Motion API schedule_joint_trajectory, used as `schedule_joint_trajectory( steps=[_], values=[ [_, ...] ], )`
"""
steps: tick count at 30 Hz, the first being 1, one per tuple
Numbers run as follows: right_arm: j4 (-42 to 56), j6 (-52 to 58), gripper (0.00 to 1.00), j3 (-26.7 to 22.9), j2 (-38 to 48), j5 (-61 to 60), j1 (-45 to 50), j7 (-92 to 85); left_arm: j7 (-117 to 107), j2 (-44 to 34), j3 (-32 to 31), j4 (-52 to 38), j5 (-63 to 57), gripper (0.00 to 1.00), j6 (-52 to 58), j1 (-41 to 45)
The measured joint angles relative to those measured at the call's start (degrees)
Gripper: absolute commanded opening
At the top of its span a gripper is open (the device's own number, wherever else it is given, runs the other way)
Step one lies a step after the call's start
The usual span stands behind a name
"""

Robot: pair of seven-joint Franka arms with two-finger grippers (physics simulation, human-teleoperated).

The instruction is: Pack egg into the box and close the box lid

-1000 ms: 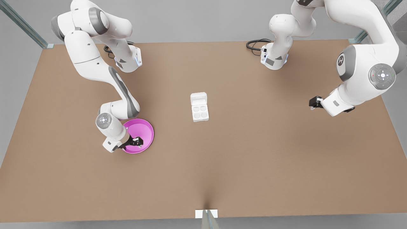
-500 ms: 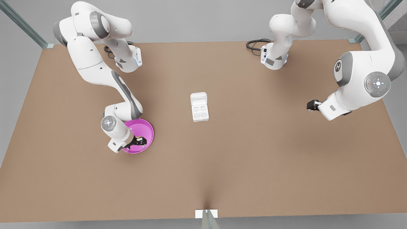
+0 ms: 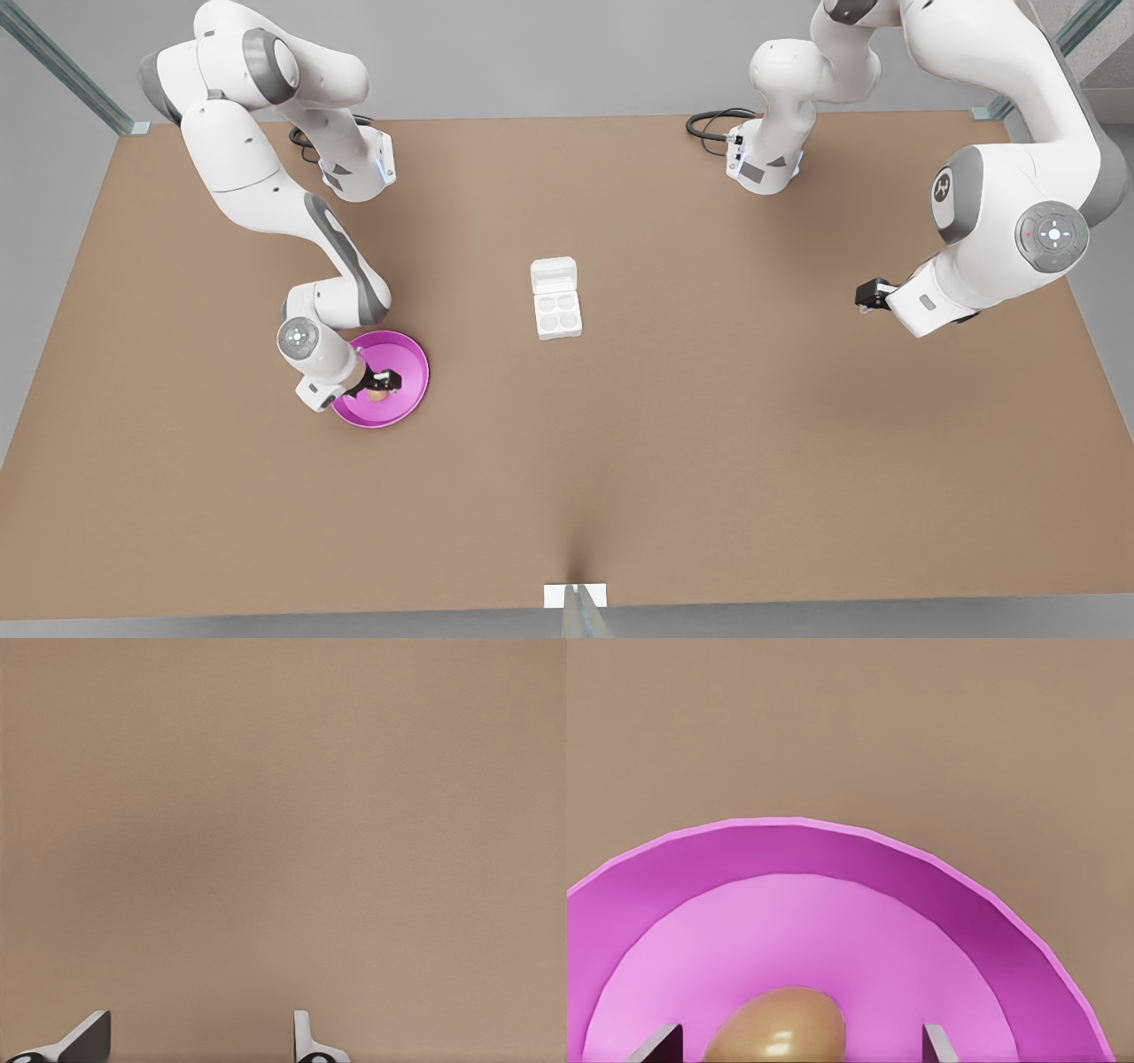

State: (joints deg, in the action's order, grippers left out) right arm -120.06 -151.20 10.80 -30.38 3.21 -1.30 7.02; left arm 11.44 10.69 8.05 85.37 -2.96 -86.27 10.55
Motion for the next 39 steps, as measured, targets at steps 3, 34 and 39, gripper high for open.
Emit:
schedule_joint_trajectory(
  steps=[3,34,39],
  values=[
    [0.0,0.1,0.4,0.0,0.0,-0.1,-0.2,0.0,0.0,0.1,0.0,0.0,0.0,1.0,-0.1,0.0],
    [23.1,21.5,0.39,4.0,-2.5,-6.9,31.5,25.3,0.1,0.8,0.0,0.0,0.1,1.0,-0.9,-0.3],
    [22.0,19.3,0.39,4.0,-2.4,-6.9,33.8,34.9,0.2,1.0,0.0,0.0,0.1,1.0,-1.1,-0.3]
  ],
)
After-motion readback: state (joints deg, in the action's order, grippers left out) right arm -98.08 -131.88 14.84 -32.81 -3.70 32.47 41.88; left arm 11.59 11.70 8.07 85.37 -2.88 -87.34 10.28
